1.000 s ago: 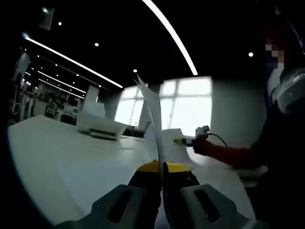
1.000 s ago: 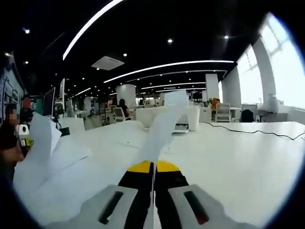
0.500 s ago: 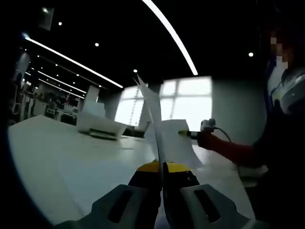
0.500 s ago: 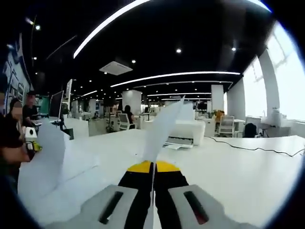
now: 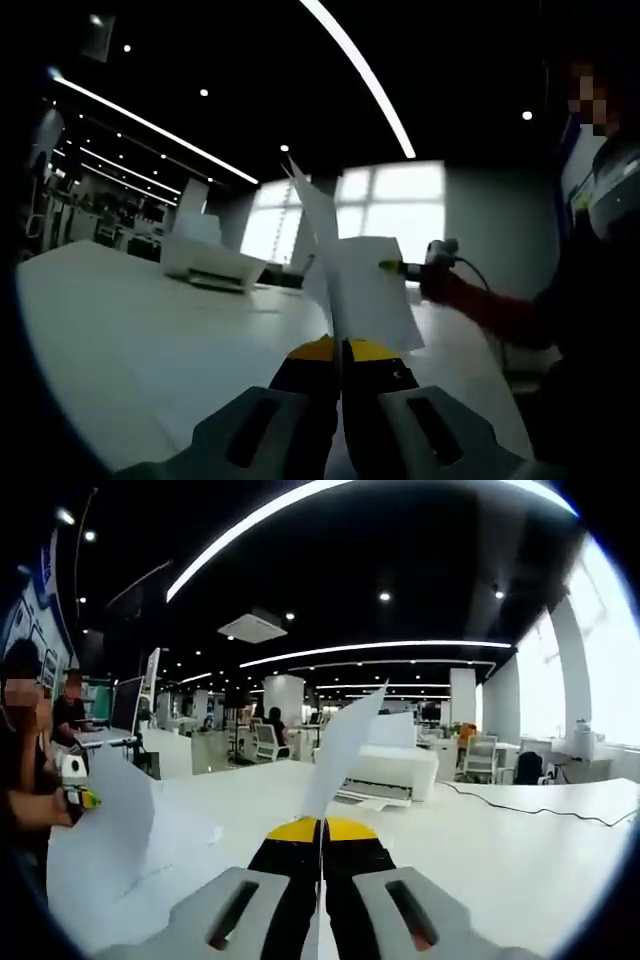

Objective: Organize the stack of printing papers by aligning and flattening the scattered papers on the table

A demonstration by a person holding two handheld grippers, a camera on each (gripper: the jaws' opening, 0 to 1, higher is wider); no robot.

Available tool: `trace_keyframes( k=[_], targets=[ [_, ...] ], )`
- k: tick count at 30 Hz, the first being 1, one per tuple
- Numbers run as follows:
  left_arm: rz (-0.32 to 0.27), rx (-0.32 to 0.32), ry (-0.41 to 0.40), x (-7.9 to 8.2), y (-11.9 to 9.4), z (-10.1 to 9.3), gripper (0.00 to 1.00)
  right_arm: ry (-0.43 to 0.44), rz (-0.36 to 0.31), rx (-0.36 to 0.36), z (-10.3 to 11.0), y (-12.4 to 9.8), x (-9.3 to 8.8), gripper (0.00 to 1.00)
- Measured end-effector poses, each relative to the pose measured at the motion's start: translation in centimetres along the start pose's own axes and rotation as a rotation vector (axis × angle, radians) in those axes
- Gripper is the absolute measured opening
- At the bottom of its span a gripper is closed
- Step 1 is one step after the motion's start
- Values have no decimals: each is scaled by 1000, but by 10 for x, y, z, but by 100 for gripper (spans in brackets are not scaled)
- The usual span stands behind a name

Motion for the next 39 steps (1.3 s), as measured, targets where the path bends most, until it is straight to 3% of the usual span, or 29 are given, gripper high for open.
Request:
trace_keyframes(
  k=[20, 32, 39],
  targets=[
    [4, 2, 1, -1, 3, -10, 6, -65, -101, 68, 33, -20, 63, 0],
    [5, 2, 2, -2, 3, -12, 6, -125, -197, 164, 81, -37, 112, 0],
    [7, 3, 1, -2, 3, -12, 6, -168, -216, 199, 99, -40, 123, 0]
  ],
)
Point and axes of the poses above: the point that each gripper's makers call its tool centre point, and the gripper's own axes: y roughly forward along the fingers, z roughly to its left, x roughly out of its top, the point moved 7 cm from there along -y, roughly backward along the fingers, and after that the axes turned 2 degrees about x, right-handed, at the moved point
